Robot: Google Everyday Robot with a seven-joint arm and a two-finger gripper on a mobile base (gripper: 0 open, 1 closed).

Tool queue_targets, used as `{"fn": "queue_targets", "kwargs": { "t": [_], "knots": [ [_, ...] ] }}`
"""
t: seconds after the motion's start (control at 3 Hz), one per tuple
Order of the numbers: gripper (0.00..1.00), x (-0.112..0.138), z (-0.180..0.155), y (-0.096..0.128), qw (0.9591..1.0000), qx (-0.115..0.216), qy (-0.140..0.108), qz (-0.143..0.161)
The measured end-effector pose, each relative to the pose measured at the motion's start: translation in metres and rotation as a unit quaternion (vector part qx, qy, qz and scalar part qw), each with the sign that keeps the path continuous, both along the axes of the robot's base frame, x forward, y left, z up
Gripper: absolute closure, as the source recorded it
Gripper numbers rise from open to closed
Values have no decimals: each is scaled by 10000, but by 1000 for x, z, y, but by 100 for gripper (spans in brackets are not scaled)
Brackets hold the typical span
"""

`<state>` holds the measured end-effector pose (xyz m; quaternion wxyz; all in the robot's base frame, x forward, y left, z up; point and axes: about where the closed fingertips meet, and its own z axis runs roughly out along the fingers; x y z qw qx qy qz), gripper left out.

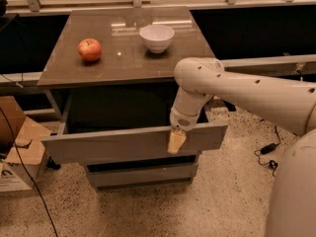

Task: Open top drawer

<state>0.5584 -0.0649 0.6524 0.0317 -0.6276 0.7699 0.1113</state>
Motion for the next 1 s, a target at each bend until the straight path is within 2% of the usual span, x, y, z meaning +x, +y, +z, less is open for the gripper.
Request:
{"fn": "queue_targets", "kwargs": {
  "t": [0.33,0.67,1.0],
  "knots": [
    [38,-1,1,0,10000,2,14,-3],
    [15,-55,-7,-9,9995,45,293,-71],
    [0,-65,-9,-10,9993,-12,367,-27]
  ]
}}
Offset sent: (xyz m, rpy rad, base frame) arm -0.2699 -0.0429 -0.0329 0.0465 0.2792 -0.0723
